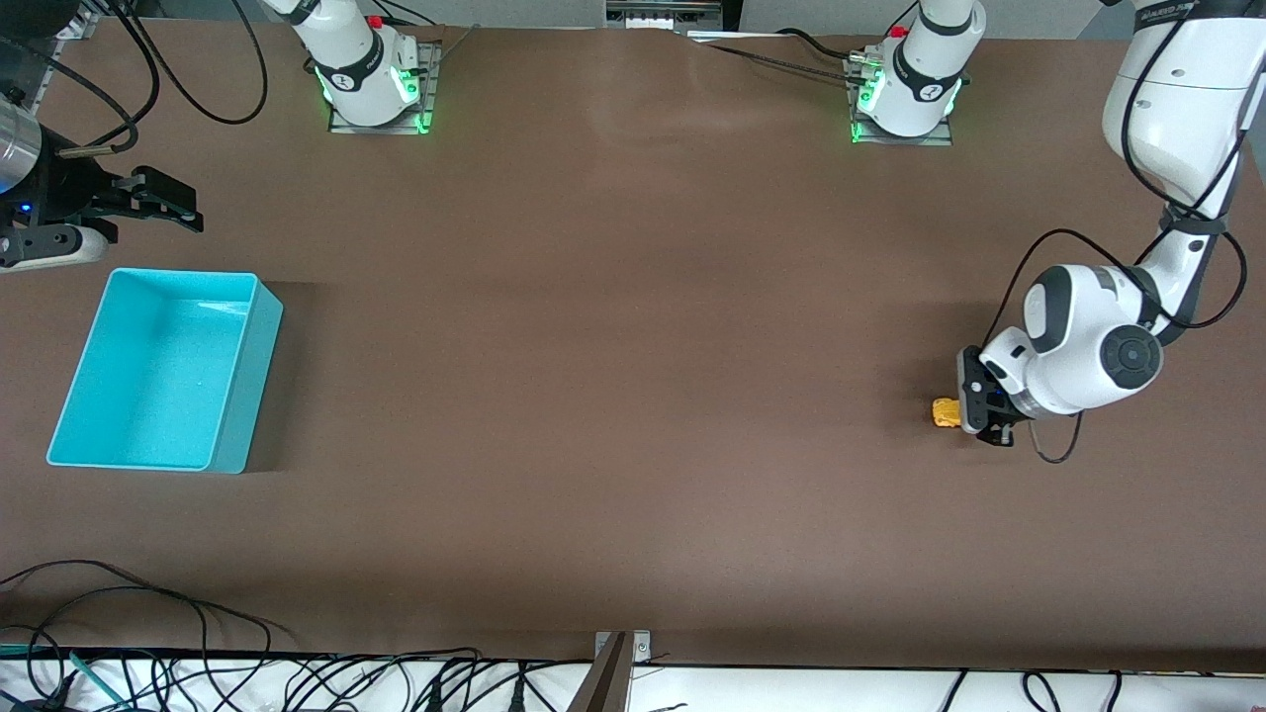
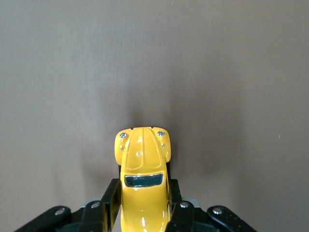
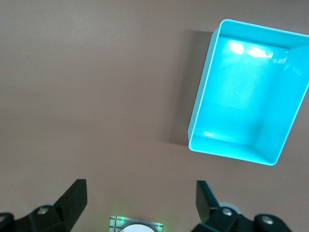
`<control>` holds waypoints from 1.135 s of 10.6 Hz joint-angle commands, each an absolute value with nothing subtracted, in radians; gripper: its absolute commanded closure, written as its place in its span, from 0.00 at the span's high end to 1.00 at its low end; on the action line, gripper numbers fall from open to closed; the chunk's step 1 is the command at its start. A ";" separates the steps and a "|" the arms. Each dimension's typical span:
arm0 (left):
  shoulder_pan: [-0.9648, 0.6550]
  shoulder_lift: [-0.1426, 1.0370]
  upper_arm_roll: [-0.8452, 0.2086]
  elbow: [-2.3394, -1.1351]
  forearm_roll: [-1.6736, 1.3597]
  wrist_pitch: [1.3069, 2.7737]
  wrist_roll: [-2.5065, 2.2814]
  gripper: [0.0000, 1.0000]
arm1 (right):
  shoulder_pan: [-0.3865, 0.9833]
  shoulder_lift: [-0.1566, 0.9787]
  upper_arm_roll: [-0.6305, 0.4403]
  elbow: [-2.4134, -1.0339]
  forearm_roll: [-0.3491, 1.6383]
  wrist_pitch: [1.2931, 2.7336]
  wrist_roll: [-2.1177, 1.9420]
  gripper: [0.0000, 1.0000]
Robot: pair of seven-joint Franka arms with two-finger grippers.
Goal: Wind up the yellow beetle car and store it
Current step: 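Drag the car backward along the table with the left gripper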
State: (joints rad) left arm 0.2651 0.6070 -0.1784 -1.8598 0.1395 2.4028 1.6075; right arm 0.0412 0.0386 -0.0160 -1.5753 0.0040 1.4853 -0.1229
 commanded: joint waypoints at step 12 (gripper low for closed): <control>0.397 0.712 -0.175 -1.789 0.189 2.436 1.833 0.06 | 0.031 0.037 -0.014 -1.569 0.023 1.476 -0.140 1.00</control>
State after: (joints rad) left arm 0.3805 0.6259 -0.1757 -1.8280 0.1500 2.4079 1.7957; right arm 0.0410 0.0388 -0.0167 -1.5753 0.0040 1.4853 -0.1233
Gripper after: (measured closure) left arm 0.559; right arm 0.000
